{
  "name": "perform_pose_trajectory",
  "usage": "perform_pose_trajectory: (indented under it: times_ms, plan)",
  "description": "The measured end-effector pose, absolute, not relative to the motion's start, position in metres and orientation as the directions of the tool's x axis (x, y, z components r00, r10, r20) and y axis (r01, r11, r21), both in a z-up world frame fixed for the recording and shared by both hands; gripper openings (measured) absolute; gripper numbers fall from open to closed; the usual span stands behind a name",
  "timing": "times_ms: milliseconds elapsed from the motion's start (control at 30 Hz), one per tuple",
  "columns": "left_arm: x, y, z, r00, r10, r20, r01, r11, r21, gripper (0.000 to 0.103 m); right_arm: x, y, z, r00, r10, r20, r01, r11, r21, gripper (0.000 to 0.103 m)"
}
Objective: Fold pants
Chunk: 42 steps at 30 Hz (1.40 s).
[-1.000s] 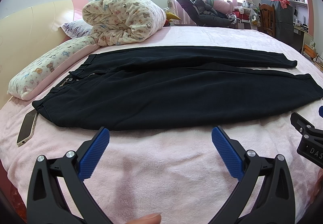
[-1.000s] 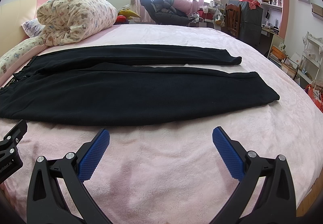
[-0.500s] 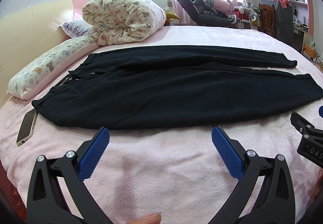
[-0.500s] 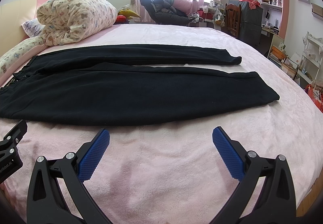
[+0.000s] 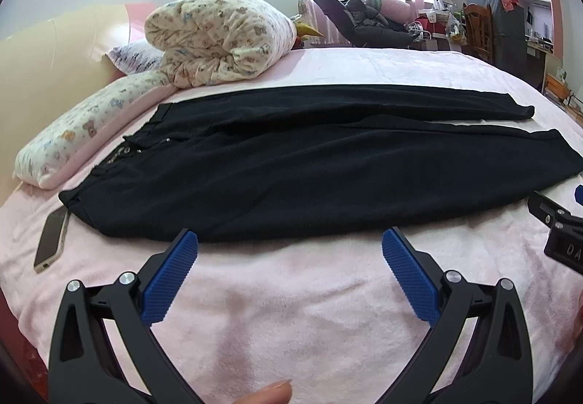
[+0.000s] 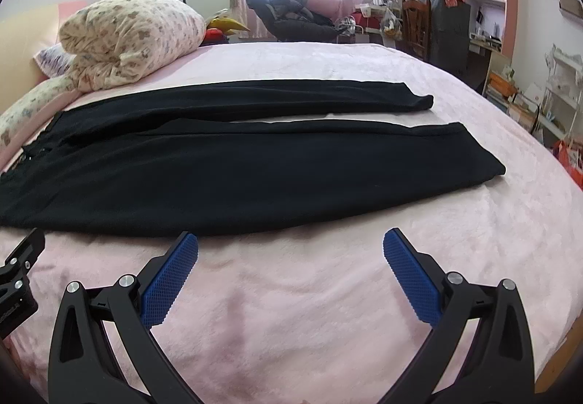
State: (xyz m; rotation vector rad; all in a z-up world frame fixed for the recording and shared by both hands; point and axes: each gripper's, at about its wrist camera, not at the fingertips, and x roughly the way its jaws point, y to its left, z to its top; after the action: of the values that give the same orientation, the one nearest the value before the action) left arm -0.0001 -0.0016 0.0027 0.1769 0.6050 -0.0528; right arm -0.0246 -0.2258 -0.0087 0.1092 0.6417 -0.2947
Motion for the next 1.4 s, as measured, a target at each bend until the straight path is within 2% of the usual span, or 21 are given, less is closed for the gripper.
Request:
perform_pose_trajectory:
  times_ms: [167, 400, 500, 567, 767, 900, 967, 1100, 1167, 1400]
  plan:
    - [0.006, -0.001, 0.019, 0.819, -0.018, -0.574, 0.099, 0.989, 0.112, 0.101, -0.021, -0.243, 0.002, 0.776, -0.194, -0.601, 0.302, 0.95, 0.083, 0.102]
    - [0.037, -0.003, 0.048, 0.84, -0.013, -0.543, 0.091, 0.989, 0.118, 0.101, -0.006, -0.298, 0.039, 0.84, -0.032, -0.541, 0.244, 0.914, 0.324, 0.102]
    - [0.053, -0.001, 0.054, 0.842, -0.016, -0.539, 0.088, 0.99, 0.108, 0.101, 0.029, -0.34, 0.044, 0.77, 0.088, -0.632, 0.26, 0.861, 0.437, 0.102]
    - [0.062, 0.003, 0.052, 0.839, -0.025, -0.543, 0.085, 0.993, 0.085, 0.101, 0.045, -0.362, 0.046, 0.75, 0.131, -0.649, 0.283, 0.823, 0.493, 0.102]
    - [0.077, 0.018, 0.026, 0.81, -0.081, -0.58, 0.101, 0.995, 0.002, 0.101, 0.104, -0.43, 0.065, 0.721, 0.054, -0.691, 0.447, 0.726, 0.523, 0.102]
    - [0.082, 0.026, 0.015, 0.808, -0.106, -0.58, 0.117, 0.993, -0.019, 0.101, 0.157, -0.483, 0.053, 0.739, 0.089, -0.668, 0.501, 0.589, 0.634, 0.102]
    - [0.089, 0.032, 0.012, 0.79, -0.161, -0.591, 0.142, 0.987, -0.08, 0.101, 0.18, -0.501, 0.048, 0.751, 0.039, -0.659, 0.525, 0.571, 0.631, 0.099]
    - [0.095, 0.039, 0.01, 0.772, -0.24, -0.589, 0.178, 0.971, -0.163, 0.101, 0.232, -0.518, 0.032, 0.709, -0.004, -0.705, 0.573, 0.586, 0.573, 0.073]
    - [0.095, 0.038, 0.009, 0.769, -0.254, -0.587, 0.193, 0.967, -0.165, 0.101, 0.261, -0.515, 0.02, 0.657, -0.042, -0.752, 0.603, 0.628, 0.492, 0.065]
    - [0.09, 0.017, 0.004, 0.768, -0.23, -0.598, 0.229, 0.97, -0.078, 0.101, 0.318, -0.518, -0.005, 0.537, -0.185, -0.823, 0.723, 0.604, 0.335, 0.063]
